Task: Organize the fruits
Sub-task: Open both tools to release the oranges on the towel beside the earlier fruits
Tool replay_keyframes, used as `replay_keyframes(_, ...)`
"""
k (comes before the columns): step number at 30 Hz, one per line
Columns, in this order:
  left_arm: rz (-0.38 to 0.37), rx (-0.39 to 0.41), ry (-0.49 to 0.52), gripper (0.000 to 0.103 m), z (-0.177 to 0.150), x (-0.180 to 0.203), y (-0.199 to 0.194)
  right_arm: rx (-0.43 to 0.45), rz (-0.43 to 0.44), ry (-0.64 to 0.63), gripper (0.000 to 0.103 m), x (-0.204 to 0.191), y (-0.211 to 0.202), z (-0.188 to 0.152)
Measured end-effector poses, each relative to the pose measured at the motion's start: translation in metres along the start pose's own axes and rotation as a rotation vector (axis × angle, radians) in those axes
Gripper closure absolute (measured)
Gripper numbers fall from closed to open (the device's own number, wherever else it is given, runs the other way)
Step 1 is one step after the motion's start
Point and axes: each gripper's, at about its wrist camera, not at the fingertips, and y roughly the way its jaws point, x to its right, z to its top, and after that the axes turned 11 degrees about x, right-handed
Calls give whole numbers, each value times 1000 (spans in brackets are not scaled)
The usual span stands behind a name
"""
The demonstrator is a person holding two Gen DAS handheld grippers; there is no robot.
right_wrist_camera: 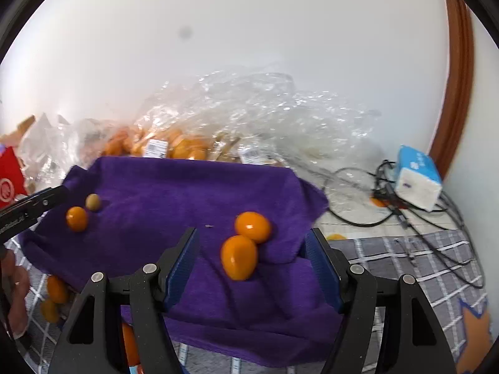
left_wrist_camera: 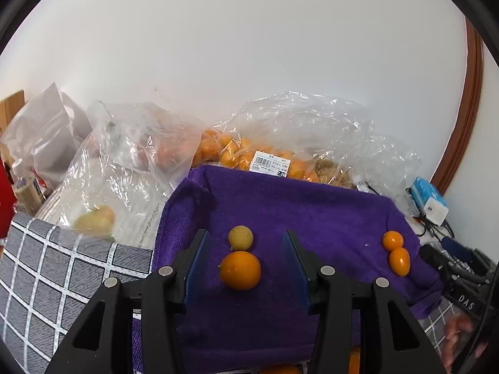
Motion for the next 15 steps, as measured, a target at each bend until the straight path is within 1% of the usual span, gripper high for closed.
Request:
replay_keyframes(2,-23,14,-14,57,2,0,-4,1,-4,0,33,0,-3,4)
replay_keyframes(5,-50,30,-23,57,5,-2,-11,10,25,8,33,-1,-12,10)
replay_keyframes(8,-41,42,-36,57,10,-5,-16,-20,47,20,33,-1,-22,14)
replay_keyframes(11,-54,45,-45,57,16,-7,-22,-31,53,20,33,-3,-37,12)
replay_keyframes(13,-40,11,-50,57,16,-8,-23,-40,52,21,33,-5,-46,6)
replay_keyframes(14,-39,-18,-57,57,15,-9,-24,-55,51,22,35,-7,-48,2)
replay_keyframes(15,-45,-40,-65,57,12,-12,-28,-73,47,23,40,-8,-49,-2)
